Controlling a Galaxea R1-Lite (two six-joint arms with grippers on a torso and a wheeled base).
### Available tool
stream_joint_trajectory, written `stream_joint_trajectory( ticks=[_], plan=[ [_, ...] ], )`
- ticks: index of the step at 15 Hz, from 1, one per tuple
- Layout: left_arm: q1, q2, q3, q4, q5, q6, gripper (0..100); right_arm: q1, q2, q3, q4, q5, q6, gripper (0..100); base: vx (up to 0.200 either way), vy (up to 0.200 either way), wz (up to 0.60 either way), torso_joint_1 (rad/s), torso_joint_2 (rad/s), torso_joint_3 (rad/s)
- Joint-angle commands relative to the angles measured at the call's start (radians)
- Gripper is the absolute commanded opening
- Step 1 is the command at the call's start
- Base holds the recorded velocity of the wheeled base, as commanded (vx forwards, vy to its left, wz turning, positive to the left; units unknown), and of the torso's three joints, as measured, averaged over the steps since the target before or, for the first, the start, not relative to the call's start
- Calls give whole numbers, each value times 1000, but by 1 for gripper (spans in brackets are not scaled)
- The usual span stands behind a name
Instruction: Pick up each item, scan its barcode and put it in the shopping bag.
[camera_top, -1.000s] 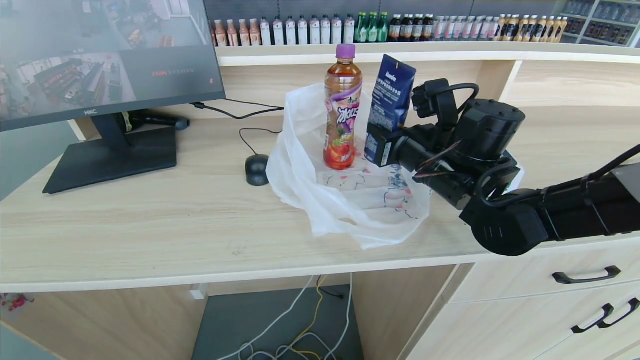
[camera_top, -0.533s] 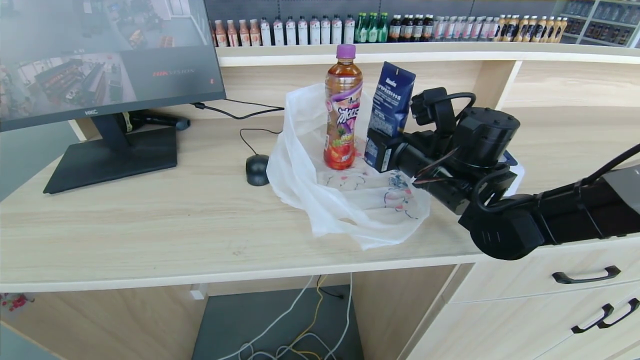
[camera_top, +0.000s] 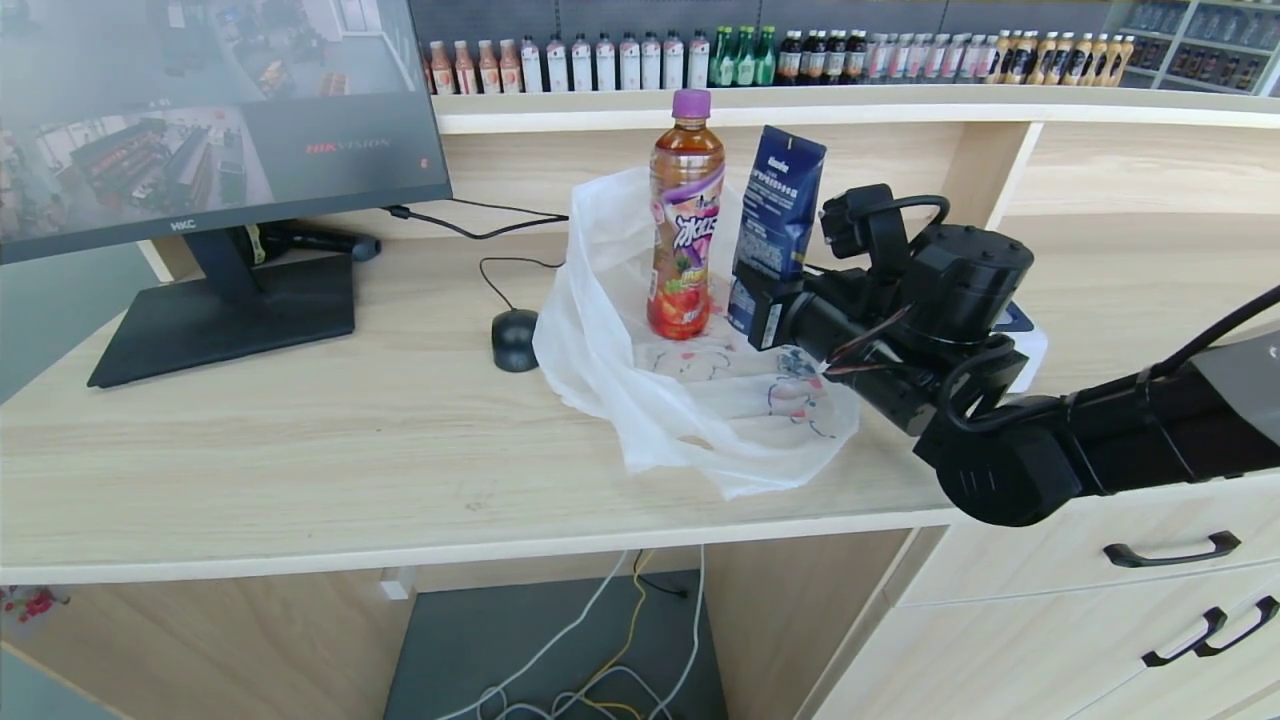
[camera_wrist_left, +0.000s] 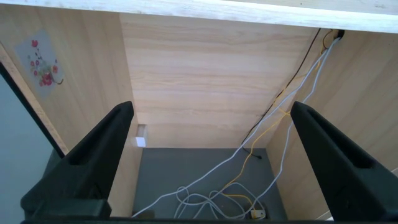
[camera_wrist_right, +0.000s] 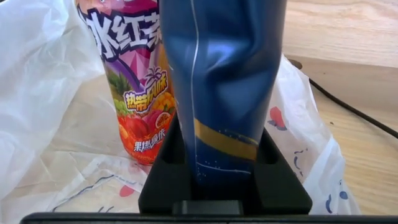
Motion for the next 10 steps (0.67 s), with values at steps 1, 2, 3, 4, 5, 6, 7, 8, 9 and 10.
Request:
stream_joint_trajectory(
  ticks=[1, 2, 3, 4, 5, 6, 7, 8, 9, 10],
  plan=[
    [0, 0, 0, 0, 0, -1, 100, 8, 11, 26, -12, 0, 0, 0, 0, 0, 0, 0, 0, 0],
    [0, 0, 0, 0, 0, -1, 100, 8, 13, 29, -18, 0, 0, 0, 0, 0, 0, 0, 0, 0],
    [0, 0, 0, 0, 0, -1, 100, 8, 14, 31, -18, 0, 1, 0, 0, 0, 0, 0, 0, 0],
    [0, 0, 0, 0, 0, -1, 100, 7, 13, 32, -20, 0, 3, 0, 0, 0, 0, 0, 0, 0],
    [2, 0, 0, 0, 0, -1, 100, 7, 14, 32, -23, 0, 3, 0, 0, 0, 0, 0, 0, 0],
    [0, 0, 0, 0, 0, -1, 100, 7, 14, 35, -31, 0, 3, 0, 0, 0, 0, 0, 0, 0],
    [0, 0, 0, 0, 0, -1, 100, 7, 14, 46, -34, 0, 3, 0, 0, 0, 0, 0, 0, 0],
    [2, 0, 0, 0, 0, -1, 100, 7, 14, 51, -34, 0, 3, 0, 0, 0, 0, 0, 0, 0],
    [2, 0, 0, 0, 0, -1, 100, 7, 14, 51, -34, 0, 3, 0, 0, 0, 0, 0, 0, 0],
    [0, 0, 0, 0, 0, -1, 100, 7, 13, 51, -35, 0, 3, 0, 0, 0, 0, 0, 0, 0]
  ],
)
